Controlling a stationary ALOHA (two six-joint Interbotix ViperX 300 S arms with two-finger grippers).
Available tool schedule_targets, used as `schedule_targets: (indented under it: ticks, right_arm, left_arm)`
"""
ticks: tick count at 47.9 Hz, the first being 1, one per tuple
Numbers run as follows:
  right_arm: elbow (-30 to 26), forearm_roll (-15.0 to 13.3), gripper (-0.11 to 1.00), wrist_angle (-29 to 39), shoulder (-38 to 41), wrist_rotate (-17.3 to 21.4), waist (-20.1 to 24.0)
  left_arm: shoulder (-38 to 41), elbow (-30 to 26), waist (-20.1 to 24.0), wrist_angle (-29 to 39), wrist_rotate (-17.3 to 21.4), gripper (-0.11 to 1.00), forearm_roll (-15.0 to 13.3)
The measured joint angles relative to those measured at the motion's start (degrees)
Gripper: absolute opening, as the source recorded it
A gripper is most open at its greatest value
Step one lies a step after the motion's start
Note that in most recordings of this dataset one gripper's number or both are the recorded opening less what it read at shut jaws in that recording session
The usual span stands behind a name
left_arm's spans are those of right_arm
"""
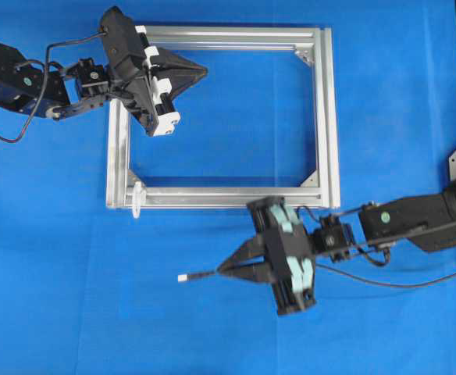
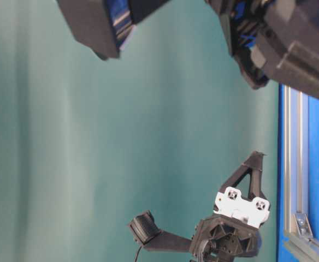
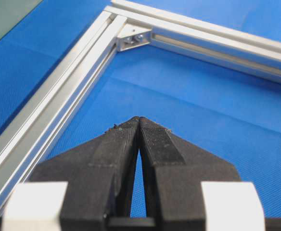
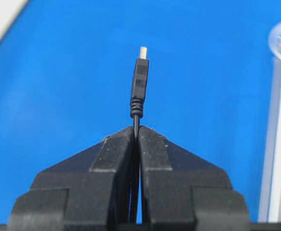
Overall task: Insert the wire through the string loop located on the left side.
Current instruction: 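Move the right gripper up toward the white zip-tie loop on the frame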
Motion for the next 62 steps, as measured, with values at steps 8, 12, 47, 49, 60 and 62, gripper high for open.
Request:
schedule_targets:
  ticks: [8,12,47,49,60,62]
  right_arm:
    - [1.1,0.0,-0.04,0.0,0.0,0.0,-4.1]
    - [1.4,0.0,-0.04,0.0,0.0,0.0,-6.2]
    - [1.9,-0.1,-0.04,-0.1,0.0,0.0,-9.8]
    - [1.9,-0.1,-0.04,-0.1,0.0,0.0,-9.8]
    - [1.9,-0.1,-0.04,-0.1,0.0,0.0,-9.8]
    - [1.8,0.0,-0.04,-0.1,0.0,0.0,-9.8]
  left_arm:
    - [-0.3,0.0,0.0,0.0,0.0,0.00,0.0]
    - [-0.4,0.2,0.1,0.0,0.0,0.00,0.0]
    - [-0.4,0.3,0.1,0.0,-0.1,0.00,0.0]
    - [-0.3,0.3,0.0,0.0,0.0,0.00,0.0]
    - [-0.4,0.3,0.0,0.0,0.0,0.00,0.0]
    - [-0.3,0.3,0.1,0.0,0.0,0.00,0.0]
